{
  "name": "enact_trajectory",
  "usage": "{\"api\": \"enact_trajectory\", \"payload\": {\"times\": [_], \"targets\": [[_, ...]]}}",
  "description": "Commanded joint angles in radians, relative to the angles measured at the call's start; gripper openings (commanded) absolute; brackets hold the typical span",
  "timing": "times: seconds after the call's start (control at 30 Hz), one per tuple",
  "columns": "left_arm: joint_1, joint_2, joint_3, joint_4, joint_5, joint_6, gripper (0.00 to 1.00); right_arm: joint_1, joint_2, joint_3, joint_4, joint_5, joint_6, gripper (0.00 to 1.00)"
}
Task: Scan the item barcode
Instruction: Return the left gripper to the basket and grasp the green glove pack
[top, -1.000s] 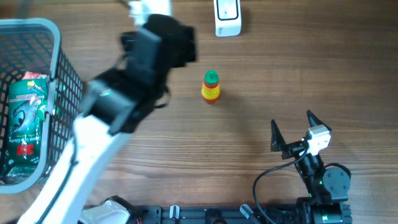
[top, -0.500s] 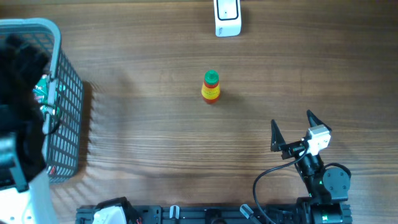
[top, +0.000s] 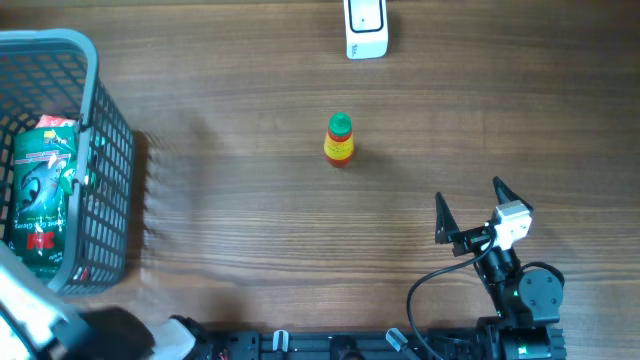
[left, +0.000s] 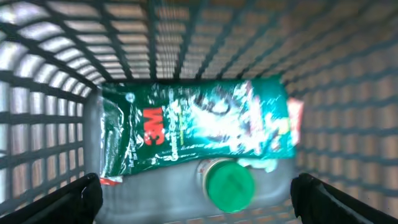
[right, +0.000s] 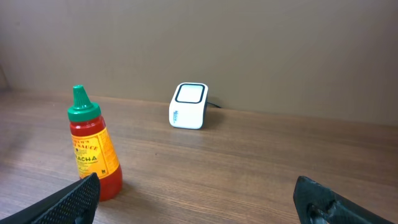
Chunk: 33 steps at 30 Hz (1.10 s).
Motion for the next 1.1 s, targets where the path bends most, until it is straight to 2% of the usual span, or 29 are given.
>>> {"api": "enact_trajectory", "payload": {"times": [0.0,0.27,0.33,0.43,0.63,0.73,1.07], "targets": [[0.003,0.105,-0.005,-0.01,0.045,0.149,0.97,0.005,-0.011,-0.002,0.003,0.013,-0.009,1.0],[0.003,0.164,-0.158,0.053,0.042,0.286,0.93,0.005,-0.011,-0.002,0.003,0.013,-0.009,1.0],[0.003,0.164,-0.182,0.071,0.041,0.291,0.99,0.005,-0.011,-0.002,0.003,0.012,-0.009,1.0],[0.002,0.164,-0.211,0.069,0.041,0.463,1.0,0.004,-0.011,-0.002,0.003,0.013,-0.009,1.0],[0.002,0.165,-0.328,0.175,0.062,0.642,1.0,0.005,-0.011,-0.002,0.003,0.013,-0.009,1.0],[0.002,0.165,-0.404,0.209,0.114,0.869,1.0,0.005,-0.011,-0.002,0.003,0.013,-0.009,1.0],[0.002,0.165,-0.508,0.425,0.138,1.124,1.0,0.005,-0.011,-0.002,0.003,0.013,-0.009,1.0]]}}
